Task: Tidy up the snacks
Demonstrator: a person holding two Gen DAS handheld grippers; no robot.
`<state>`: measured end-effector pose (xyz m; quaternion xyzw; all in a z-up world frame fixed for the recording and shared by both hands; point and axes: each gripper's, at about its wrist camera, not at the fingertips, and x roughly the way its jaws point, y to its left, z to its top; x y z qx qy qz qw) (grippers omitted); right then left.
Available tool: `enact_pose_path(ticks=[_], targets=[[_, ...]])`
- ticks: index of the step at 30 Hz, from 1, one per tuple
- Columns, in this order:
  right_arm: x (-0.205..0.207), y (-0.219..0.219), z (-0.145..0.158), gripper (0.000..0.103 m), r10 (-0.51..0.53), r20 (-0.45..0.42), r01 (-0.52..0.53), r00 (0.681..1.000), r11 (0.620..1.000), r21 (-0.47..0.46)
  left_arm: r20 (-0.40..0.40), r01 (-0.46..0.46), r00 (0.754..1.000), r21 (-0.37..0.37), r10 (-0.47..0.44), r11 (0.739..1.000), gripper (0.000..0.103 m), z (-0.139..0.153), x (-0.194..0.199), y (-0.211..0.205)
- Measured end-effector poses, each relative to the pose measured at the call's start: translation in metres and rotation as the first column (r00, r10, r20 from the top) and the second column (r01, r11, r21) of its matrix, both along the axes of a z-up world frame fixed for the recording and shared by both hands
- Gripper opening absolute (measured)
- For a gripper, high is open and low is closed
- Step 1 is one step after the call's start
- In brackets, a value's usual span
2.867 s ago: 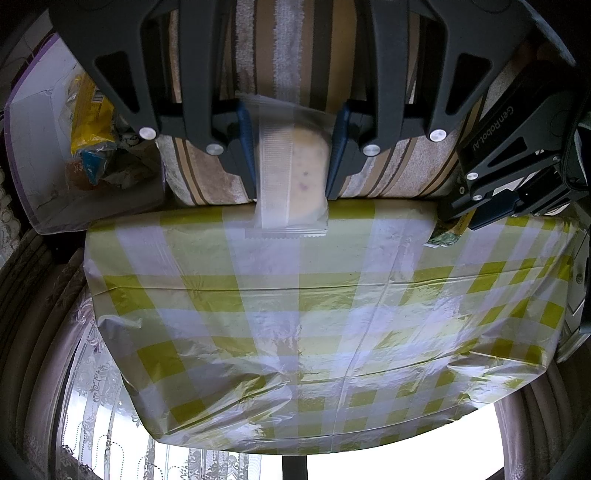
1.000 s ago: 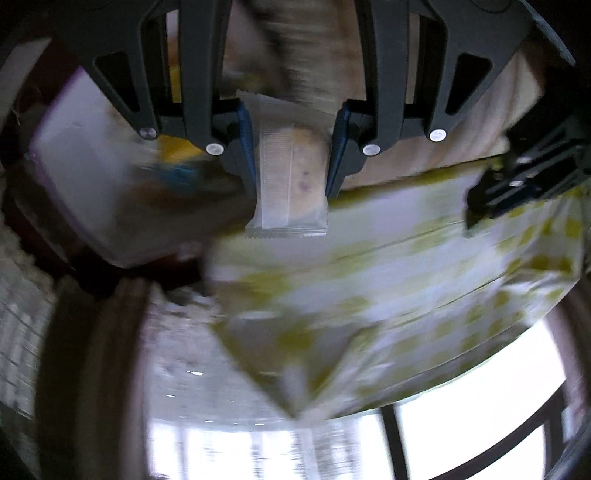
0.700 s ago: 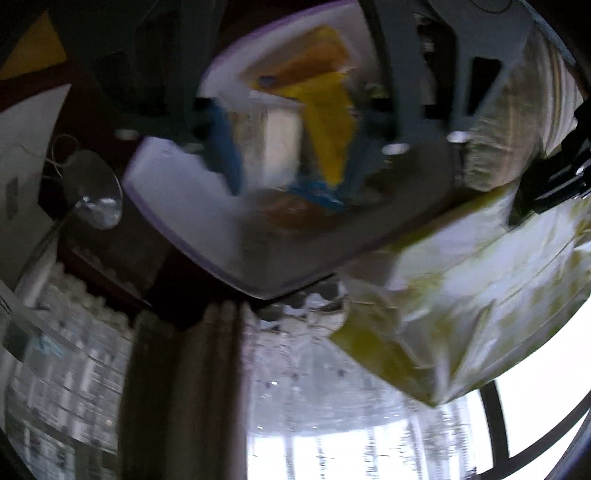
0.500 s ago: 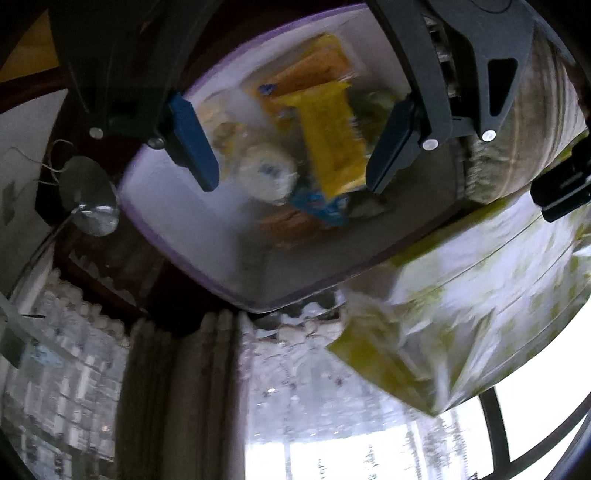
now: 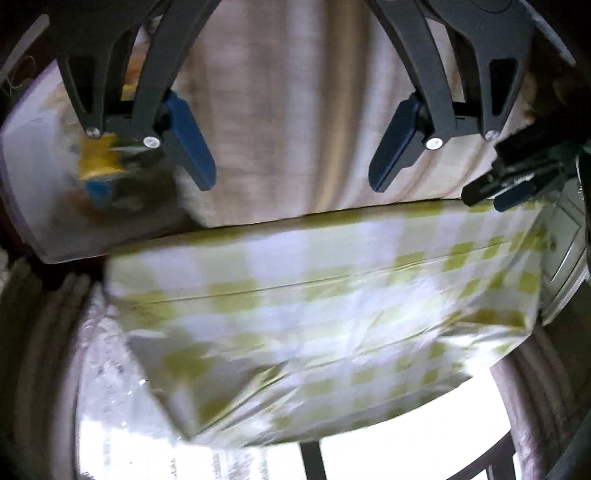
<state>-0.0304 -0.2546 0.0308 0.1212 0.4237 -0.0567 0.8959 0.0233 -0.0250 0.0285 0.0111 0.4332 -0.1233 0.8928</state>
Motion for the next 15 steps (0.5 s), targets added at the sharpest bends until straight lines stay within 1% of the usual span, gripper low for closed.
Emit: enact_pose_path(ticks=[2,3,4,5,6,7,8,9,12,15], targets=[[0.01,0.015,-0.005,0.087,0.012,-0.022,-0.011,1.0,0.999,0.038,0.012,-0.031,0.999,0.01,0.031,0.999,0.075,0.0,0.0,0.016],[0.015,0.025,-0.009,0.087,0.016,-0.038,-0.015,0.999,0.999,0.037,0.018,-0.043,0.999,0.019,0.043,0.999,0.075,0.0,-0.001,0.021],[0.019,0.033,-0.013,0.091,0.021,-0.054,-0.02,0.998,1.0,0.022,0.022,-0.054,0.998,0.031,0.053,0.998,0.075,-0.003,-0.001,0.024],[0.028,0.041,-0.021,0.094,0.026,-0.085,-0.029,0.996,0.999,-0.03,0.022,-0.066,0.998,0.049,0.065,0.997,0.079,-0.006,-0.003,0.03],[0.031,0.046,-0.026,0.1,0.031,-0.097,-0.037,0.995,0.997,-0.071,0.018,-0.084,0.996,0.069,0.083,0.994,0.083,-0.012,-0.004,0.034],[0.034,0.051,-0.031,0.102,0.035,-0.111,-0.047,0.993,0.993,-0.11,0.009,-0.1,0.995,0.078,0.1,0.992,0.084,-0.018,-0.004,0.037],[0.036,0.057,-0.036,0.103,0.034,-0.122,-0.052,0.992,0.988,-0.143,-0.012,-0.11,0.994,0.065,0.111,0.992,0.084,-0.025,-0.002,0.041],[0.035,0.062,-0.037,0.103,0.036,-0.123,-0.056,0.992,0.985,-0.164,-0.009,-0.111,0.994,0.052,0.112,0.992,0.084,-0.027,-0.002,0.044],[0.032,0.062,-0.037,0.103,0.037,-0.128,-0.059,0.991,0.983,-0.174,-0.002,-0.105,0.994,0.073,0.105,0.992,0.086,-0.027,-0.002,0.041],[0.032,0.062,-0.035,0.103,0.036,-0.135,-0.063,0.99,0.977,-0.203,0.0,-0.103,0.995,0.083,0.103,0.991,0.087,-0.029,0.0,0.037]])
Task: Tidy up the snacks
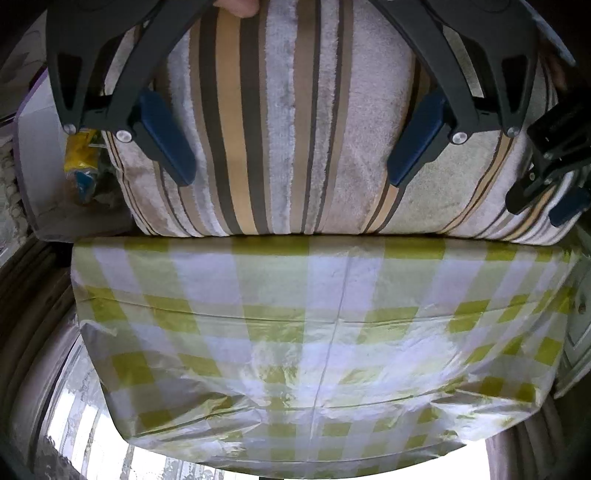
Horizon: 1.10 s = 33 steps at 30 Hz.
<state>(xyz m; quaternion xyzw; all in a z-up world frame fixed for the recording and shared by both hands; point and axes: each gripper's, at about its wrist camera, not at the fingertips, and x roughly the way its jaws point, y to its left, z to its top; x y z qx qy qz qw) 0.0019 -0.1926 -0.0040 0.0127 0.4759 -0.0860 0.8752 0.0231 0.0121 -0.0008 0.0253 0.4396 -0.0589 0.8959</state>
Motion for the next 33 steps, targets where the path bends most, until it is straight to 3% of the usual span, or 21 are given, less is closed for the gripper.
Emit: enact_pose_path(ticks=[33], targets=[[0.0068,-0.0014,-0.0015,0.103,0.004,-0.019,-0.004,1.0,1.0,-0.008,0.002,0.004,1.0,0.014,-0.004,1.0,0.088,0.0001,0.0001,-0.0016]])
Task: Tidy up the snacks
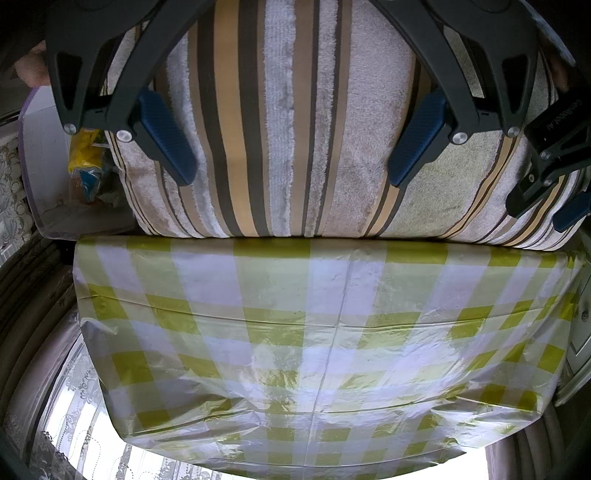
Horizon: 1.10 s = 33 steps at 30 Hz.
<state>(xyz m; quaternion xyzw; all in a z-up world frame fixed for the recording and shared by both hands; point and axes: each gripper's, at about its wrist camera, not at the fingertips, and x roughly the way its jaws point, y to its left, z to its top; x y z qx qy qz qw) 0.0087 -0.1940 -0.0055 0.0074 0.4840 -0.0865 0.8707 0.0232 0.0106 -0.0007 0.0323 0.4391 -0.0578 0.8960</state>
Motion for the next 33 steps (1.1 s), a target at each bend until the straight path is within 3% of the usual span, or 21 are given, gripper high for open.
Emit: enact_pose_path(ticks=[33], targets=[[-0.0004,-0.0004,-0.0004,0.103,0.001,0.0,-0.001,1.0,1.0,-0.001,-0.001,0.004,1.0,-0.018,-0.004,1.0,0.09,-0.0008,-0.0003,-0.0016]])
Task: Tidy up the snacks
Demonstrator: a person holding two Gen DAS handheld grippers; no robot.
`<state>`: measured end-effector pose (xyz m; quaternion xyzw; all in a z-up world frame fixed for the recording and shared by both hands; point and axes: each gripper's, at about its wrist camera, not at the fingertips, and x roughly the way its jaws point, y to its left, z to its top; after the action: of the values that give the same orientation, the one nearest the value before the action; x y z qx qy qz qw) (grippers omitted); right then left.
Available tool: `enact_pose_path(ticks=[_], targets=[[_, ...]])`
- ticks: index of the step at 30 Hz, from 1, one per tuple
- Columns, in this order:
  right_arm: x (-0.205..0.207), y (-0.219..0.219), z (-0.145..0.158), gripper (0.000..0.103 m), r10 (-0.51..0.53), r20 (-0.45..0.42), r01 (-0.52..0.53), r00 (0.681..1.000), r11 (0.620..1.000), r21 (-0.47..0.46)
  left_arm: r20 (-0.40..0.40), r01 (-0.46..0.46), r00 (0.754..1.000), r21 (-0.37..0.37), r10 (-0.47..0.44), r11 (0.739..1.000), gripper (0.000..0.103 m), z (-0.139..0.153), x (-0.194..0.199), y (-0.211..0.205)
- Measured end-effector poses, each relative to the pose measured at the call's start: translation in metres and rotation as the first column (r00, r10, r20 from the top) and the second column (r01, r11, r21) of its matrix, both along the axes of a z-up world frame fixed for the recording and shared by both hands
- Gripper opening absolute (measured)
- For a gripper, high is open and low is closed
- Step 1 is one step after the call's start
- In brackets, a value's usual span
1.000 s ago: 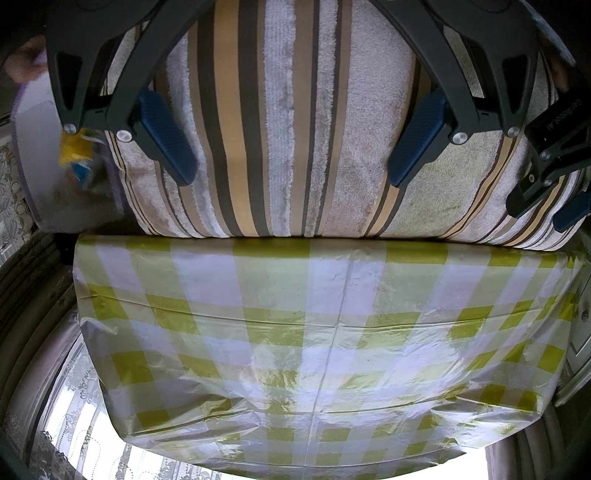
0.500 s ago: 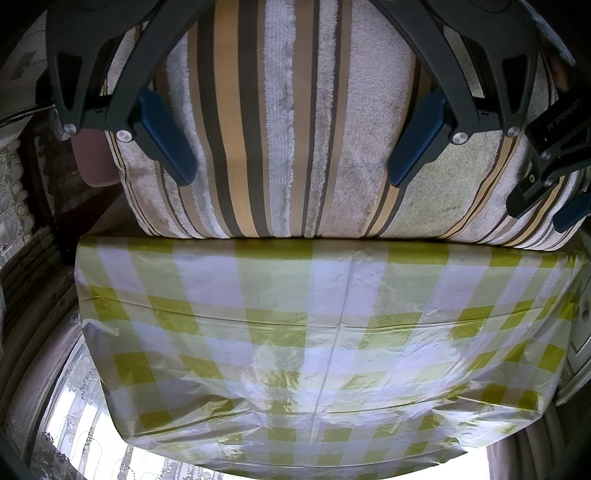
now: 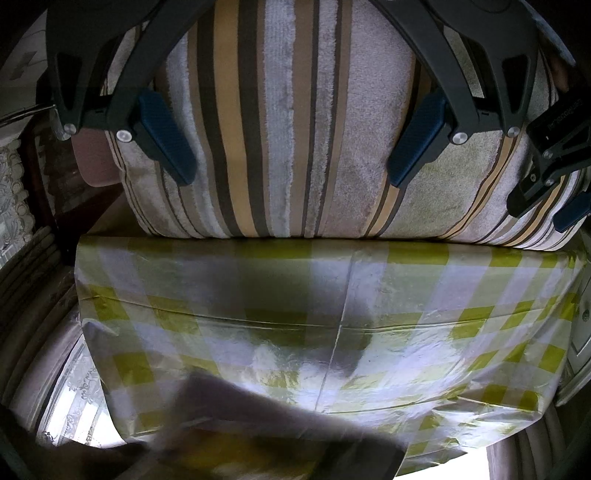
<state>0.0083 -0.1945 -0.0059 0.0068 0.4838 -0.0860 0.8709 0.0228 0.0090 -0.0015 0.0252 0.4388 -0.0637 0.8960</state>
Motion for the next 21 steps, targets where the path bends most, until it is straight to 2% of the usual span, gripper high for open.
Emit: enact_pose_path(ticks=[13,21], targets=[[-0.0009,-0.0023,-0.0016,0.103,-0.002,-0.003,0.002,1.0,1.0,-0.003,-0.002,-0.002,1.0,-0.019,0.002,1.0,0.093,-0.0031,0.0033,0.0017],[0.001,-0.0017,-0.0013,0.103,-0.002,-0.005,0.002,1.0,1.0,-0.004,-0.013,0.019,1.0,-0.01,-0.019,1.0,0.101,-0.004,0.0052,-0.0011]])
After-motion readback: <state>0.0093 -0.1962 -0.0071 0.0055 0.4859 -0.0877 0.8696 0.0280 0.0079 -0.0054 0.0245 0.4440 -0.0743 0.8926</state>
